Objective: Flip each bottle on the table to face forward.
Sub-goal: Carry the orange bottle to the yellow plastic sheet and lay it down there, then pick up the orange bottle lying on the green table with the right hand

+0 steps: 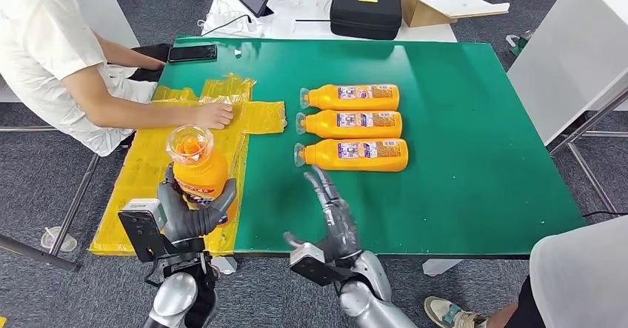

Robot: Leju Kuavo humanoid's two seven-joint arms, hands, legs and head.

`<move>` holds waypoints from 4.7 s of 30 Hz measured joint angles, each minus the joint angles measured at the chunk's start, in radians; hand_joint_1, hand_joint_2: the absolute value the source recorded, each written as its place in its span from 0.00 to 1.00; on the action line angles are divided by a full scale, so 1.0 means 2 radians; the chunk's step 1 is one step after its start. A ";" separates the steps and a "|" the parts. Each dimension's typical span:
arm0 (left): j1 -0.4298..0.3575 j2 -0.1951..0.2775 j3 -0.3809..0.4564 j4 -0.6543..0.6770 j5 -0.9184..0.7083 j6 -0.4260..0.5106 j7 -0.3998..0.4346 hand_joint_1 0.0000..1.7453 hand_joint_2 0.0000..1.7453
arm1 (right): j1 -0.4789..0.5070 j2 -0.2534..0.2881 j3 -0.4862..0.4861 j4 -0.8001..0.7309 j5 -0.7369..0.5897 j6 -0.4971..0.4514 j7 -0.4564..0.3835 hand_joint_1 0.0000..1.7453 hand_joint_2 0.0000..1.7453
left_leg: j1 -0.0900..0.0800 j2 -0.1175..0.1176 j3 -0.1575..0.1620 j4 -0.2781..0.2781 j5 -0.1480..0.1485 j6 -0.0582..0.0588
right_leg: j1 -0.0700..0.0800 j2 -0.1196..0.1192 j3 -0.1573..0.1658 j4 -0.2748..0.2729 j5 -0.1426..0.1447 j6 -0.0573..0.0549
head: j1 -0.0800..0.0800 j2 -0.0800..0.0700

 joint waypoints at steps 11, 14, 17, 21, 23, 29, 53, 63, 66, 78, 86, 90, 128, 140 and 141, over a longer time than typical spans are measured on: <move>0.003 -0.008 0.094 0.011 -0.302 0.074 0.013 1.00 1.00 | 0.059 -0.003 -0.110 -0.114 0.022 -0.024 -0.030 0.00 1.00 | 0.000 0.000 0.000 0.000 0.000 0.000 | 0.000 0.000 0.000 0.000 0.000 0.000 | 0.000 0.000; -0.007 -0.014 0.129 0.035 -0.498 0.074 0.075 1.00 1.00 | 0.062 -0.003 -0.119 -0.127 0.017 -0.020 -0.030 0.00 1.00 | 0.000 0.000 0.000 0.000 0.000 0.000 | 0.000 0.000 0.000 0.000 0.000 0.000 | 0.000 0.000; -0.033 -0.009 0.136 0.087 -0.583 0.060 0.159 1.00 1.00 | 0.064 -0.002 -0.123 -0.136 0.016 -0.006 -0.030 0.00 1.00 | 0.000 0.000 0.000 0.000 0.001 0.000 | 0.000 0.000 0.000 0.000 0.000 0.000 | 0.000 0.000; -0.069 0.004 0.118 0.158 -0.571 0.007 0.220 1.00 1.00 | 0.065 0.001 -0.123 -0.140 0.016 0.009 -0.030 0.00 1.00 | 0.000 0.000 0.000 0.000 0.001 0.000 | 0.000 0.000 0.000 0.000 0.000 0.000 | 0.000 0.000; -0.086 0.011 0.106 0.187 -0.567 -0.010 0.231 1.00 1.00 | 0.065 0.003 -0.122 -0.140 0.016 0.012 -0.030 0.00 1.00 | 0.000 0.000 0.000 0.000 0.001 0.000 | 0.000 0.000 0.000 0.000 0.000 0.000 | 0.000 0.000; -0.114 0.024 0.088 0.233 -0.565 -0.040 0.241 0.98 1.00 | 0.065 0.006 -0.122 -0.140 0.014 0.019 -0.031 0.00 1.00 | 0.000 0.000 -0.001 0.000 0.001 0.000 | 0.000 0.000 0.000 0.000 0.000 0.000 | 0.000 0.000; -0.228 0.066 -0.019 0.394 -0.550 -0.218 0.214 0.00 1.00 | 0.045 0.023 -0.106 -0.093 -0.023 0.039 -0.061 0.00 1.00 | 0.000 -0.001 0.000 0.000 0.002 0.000 | 0.000 -0.001 0.000 0.001 0.000 0.000 | 0.000 0.000; -0.217 0.075 -0.033 0.382 -0.525 -0.191 0.204 0.00 1.00 | 0.045 0.023 -0.106 -0.081 -0.017 0.032 -0.061 0.00 1.00 | 0.000 -0.001 0.000 0.000 0.002 0.000 | 0.000 -0.001 0.000 0.001 0.000 0.000 | 0.000 0.000; -0.209 0.075 -0.036 0.373 -0.522 -0.180 0.203 0.00 1.00 | 0.046 0.023 -0.107 -0.080 -0.015 0.031 -0.061 0.00 1.00 | 0.000 -0.001 0.000 0.000 0.002 0.000 | 0.000 -0.001 0.000 0.001 0.000 0.000 | 0.000 0.000; -0.117 0.054 -0.034 0.237 -0.372 -0.093 0.108 0.00 1.00 | 0.051 0.021 -0.156 -0.069 0.254 -0.021 0.002 0.00 1.00 | 0.000 -0.001 -0.001 0.000 0.001 0.000 | 0.000 -0.001 0.000 0.000 0.000 0.000 | 0.000 0.000; -0.007 0.033 -0.061 0.048 -0.277 -0.037 0.059 0.00 1.00 | 0.047 -0.024 -0.266 -0.047 0.393 -0.021 0.124 0.00 1.00 | -0.002 -0.001 -0.001 0.000 0.001 0.001 | -0.002 -0.001 -0.001 0.000 0.000 0.000 | 0.000 0.000; 0.009 0.033 -0.079 0.005 -0.280 -0.019 0.059 0.00 1.00 | 0.028 -0.056 -0.269 -0.016 0.381 -0.007 0.179 0.00 1.00 | -0.002 -0.001 -0.001 0.000 0.001 0.001 | -0.002 -0.001 -0.001 0.000 0.000 0.001 | 0.000 0.000; -0.015 0.031 -0.127 -0.013 -0.262 -0.037 0.071 0.00 1.00 | -0.208 -0.084 -0.146 0.232 0.352 0.231 0.252 0.00 1.00 | -0.002 0.000 0.001 0.000 0.002 0.002 | -0.002 0.000 0.000 0.000 0.001 0.001 | 0.000 0.000; -0.024 0.026 -0.128 0.002 -0.261 -0.034 0.074 0.00 1.00 | -0.248 -0.082 -0.115 0.271 0.352 0.313 0.284 1.00 1.00 | -0.002 0.000 0.004 0.000 0.002 0.002 | -0.002 0.000 0.004 0.000 0.001 0.001 | 0.000 0.000; -0.024 0.026 -0.128 0.003 -0.261 -0.033 0.074 0.00 1.00 | -0.250 -0.082 -0.112 0.272 0.351 0.317 0.284 1.00 1.00 | -0.002 0.000 0.005 0.000 0.001 0.002 | -0.002 0.000 0.004 0.000 0.001 0.001 | 0.000 0.000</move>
